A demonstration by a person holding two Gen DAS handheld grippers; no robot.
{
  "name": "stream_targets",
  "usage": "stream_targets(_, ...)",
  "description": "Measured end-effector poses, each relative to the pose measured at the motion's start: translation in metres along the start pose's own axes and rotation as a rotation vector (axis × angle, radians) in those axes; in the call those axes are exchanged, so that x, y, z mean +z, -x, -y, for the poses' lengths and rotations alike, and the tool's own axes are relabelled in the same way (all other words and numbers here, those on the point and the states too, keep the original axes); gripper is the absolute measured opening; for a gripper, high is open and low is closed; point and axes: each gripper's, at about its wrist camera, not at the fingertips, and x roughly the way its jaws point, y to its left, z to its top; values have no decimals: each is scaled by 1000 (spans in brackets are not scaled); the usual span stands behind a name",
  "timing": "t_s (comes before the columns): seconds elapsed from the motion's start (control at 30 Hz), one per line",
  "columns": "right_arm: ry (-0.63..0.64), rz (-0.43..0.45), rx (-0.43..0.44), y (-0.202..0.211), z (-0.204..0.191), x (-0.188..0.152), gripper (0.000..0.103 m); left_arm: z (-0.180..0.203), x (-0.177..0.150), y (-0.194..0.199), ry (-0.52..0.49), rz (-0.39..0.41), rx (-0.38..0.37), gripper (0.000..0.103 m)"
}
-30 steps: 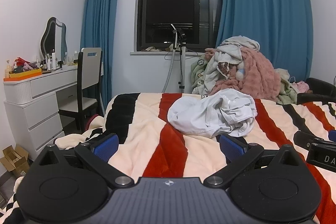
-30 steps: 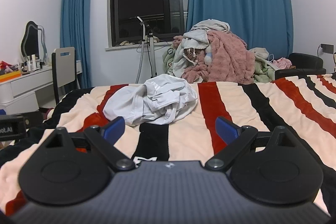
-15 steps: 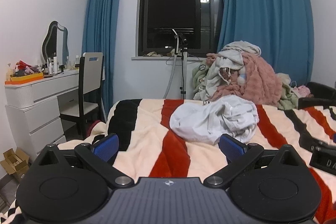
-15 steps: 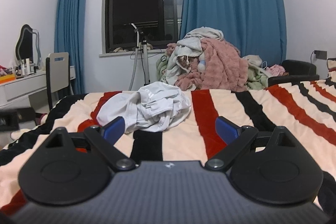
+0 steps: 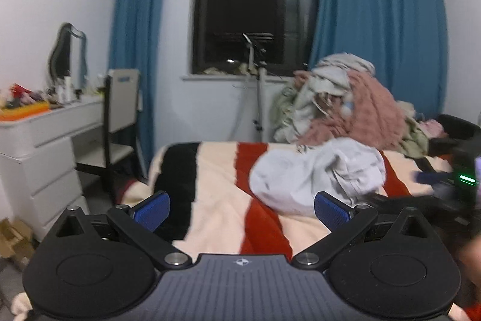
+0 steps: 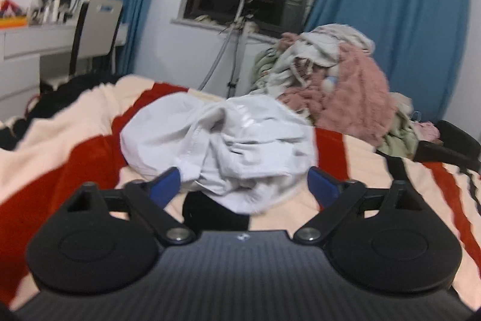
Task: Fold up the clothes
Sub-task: 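Grasp the crumpled white T-shirt with the right gripper and lift it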
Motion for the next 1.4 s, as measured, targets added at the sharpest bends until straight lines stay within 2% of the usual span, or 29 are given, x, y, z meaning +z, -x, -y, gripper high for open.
stream_targets(0.03, 10, -19, 3, -19, -2, 1, 71, -1, -3, -10, 5, -13, -1, 103)
stream_targets(0.2, 72, -52, -25, -84, -14, -6, 68, 0, -15, -56, 14, -56, -32, 103)
stream_targets(0.23, 81, -59, -30, -94, -15, -8, 64, 1, -18, -66, 18, -69, -41, 103)
stream_targets(0.27, 86, -62, -47, -100, -15, -9, 58, 2, -21, -73, 22, -81, -48, 103)
stream_targets(0.3, 67, -59, -54, -100, -11, -9, 43, 4, -24, -79, 26, -94, -53, 103)
stream_targets(0.33, 47, -54, -60, -100, -7, -9, 33, 6, -27, -85, 29, -106, -55, 103)
stream_targets(0.37, 15, -25, -43, -93, -1, -7, 27, 8, -29, -90, 29, -116, -56, 103)
stream_targets(0.4, -16, 4, -27, -86, 5, -6, 17, 9, -31, -92, 29, -122, -58, 103)
stream_targets(0.53, -93, 92, -21, -42, 27, 9, 15, 16, -34, -91, 18, -109, -93, 103)
stream_targets(0.73, -176, 213, 29, 56, 57, 31, 13, 34, -35, -62, -48, -24, -183, 103)
stream_targets(0.83, -217, 268, 58, 106, 72, 41, 13, 45, -38, -44, -83, -1, -248, 103)
stream_targets(0.97, -247, 346, 101, 171, 80, 37, 13, 62, -46, -20, -126, 14, -341, 103)
stream_targets(1.13, -343, 376, 177, 230, 91, 16, 13, 79, -56, 2, -148, 19, -403, 103)
stream_targets(1.23, -399, 323, 200, 238, 96, -7, 13, 92, -65, 7, -198, 26, -426, 103)
stream_targets(1.4, -482, 265, 206, 234, 105, -26, 13, 118, -77, 0, -272, 67, -406, 103)
